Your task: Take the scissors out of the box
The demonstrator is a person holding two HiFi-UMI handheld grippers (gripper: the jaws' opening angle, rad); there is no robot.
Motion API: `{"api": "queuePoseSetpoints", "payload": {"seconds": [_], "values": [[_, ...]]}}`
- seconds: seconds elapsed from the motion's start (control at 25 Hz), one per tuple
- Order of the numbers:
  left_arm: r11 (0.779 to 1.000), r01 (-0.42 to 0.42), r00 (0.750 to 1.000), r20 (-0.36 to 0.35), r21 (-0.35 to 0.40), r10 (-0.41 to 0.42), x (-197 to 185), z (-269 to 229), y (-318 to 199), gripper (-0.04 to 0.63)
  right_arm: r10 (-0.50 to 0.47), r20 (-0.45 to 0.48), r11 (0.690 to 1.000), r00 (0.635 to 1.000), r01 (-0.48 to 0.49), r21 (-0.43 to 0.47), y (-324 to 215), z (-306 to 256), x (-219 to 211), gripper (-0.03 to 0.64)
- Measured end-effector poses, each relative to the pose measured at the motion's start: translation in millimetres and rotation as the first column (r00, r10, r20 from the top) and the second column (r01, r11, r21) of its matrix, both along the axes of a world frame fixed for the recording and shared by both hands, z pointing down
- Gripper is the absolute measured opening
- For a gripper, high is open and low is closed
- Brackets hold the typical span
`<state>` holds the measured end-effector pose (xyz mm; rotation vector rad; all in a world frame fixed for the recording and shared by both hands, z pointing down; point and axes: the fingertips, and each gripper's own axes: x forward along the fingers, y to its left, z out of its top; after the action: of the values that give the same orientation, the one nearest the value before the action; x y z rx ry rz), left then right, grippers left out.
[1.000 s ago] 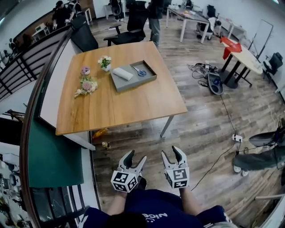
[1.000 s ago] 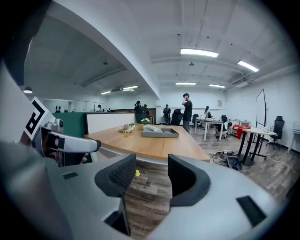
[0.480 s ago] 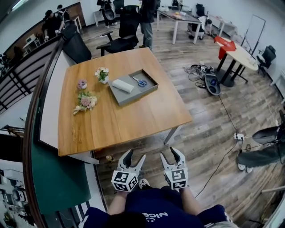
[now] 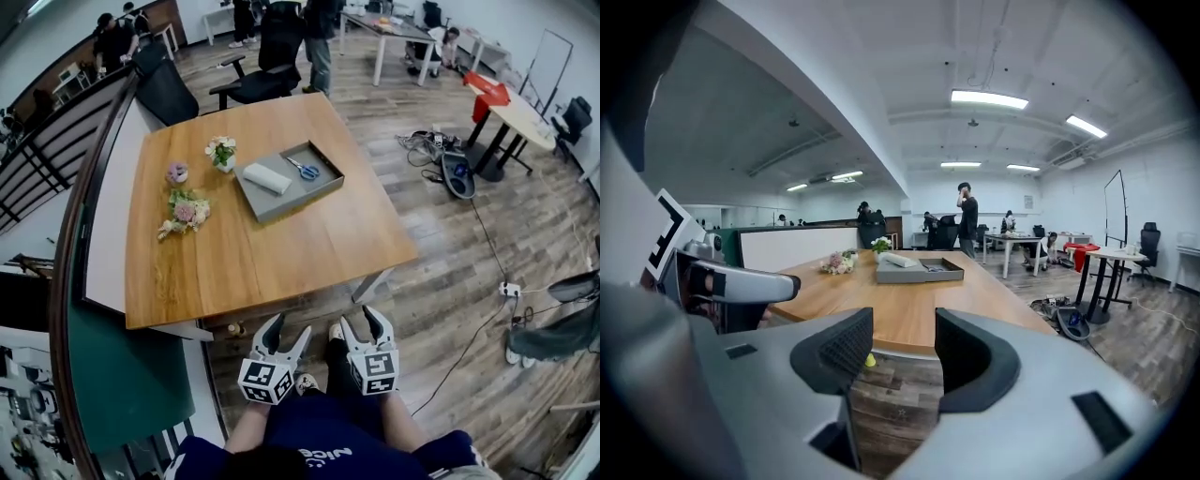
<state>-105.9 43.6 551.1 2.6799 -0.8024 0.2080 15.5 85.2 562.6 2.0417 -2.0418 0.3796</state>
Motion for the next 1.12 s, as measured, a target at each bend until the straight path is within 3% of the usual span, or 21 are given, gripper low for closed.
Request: {"api": "queuePoseSetpoints", "payload": {"seconds": [0.44,0.72,1.12], "values": [[0.990,0.140,0.989,0.052,-0.015,-0.139,30.3,16.3,-71.0,0.275,-0.139,0.046,0.990,0.989,0.140,-0.010,-101.5,18.0,36.1,0.202],[0.958,0.285,0.958,0.027,0.002,-0.285,73.9,6.0,-147.9,0.273,-0.211,0.024,0.977,0.977,0.211,0.015,-182.9,2.6,93.2,0.207],[0.924,0.383,0.923,0.029,0.012,-0.383,118.7,6.4,-201.3,0.273,-0.310,0.006,0.951,0.951,0.310,0.006,-250.7,4.1,135.7,0.207]]}}
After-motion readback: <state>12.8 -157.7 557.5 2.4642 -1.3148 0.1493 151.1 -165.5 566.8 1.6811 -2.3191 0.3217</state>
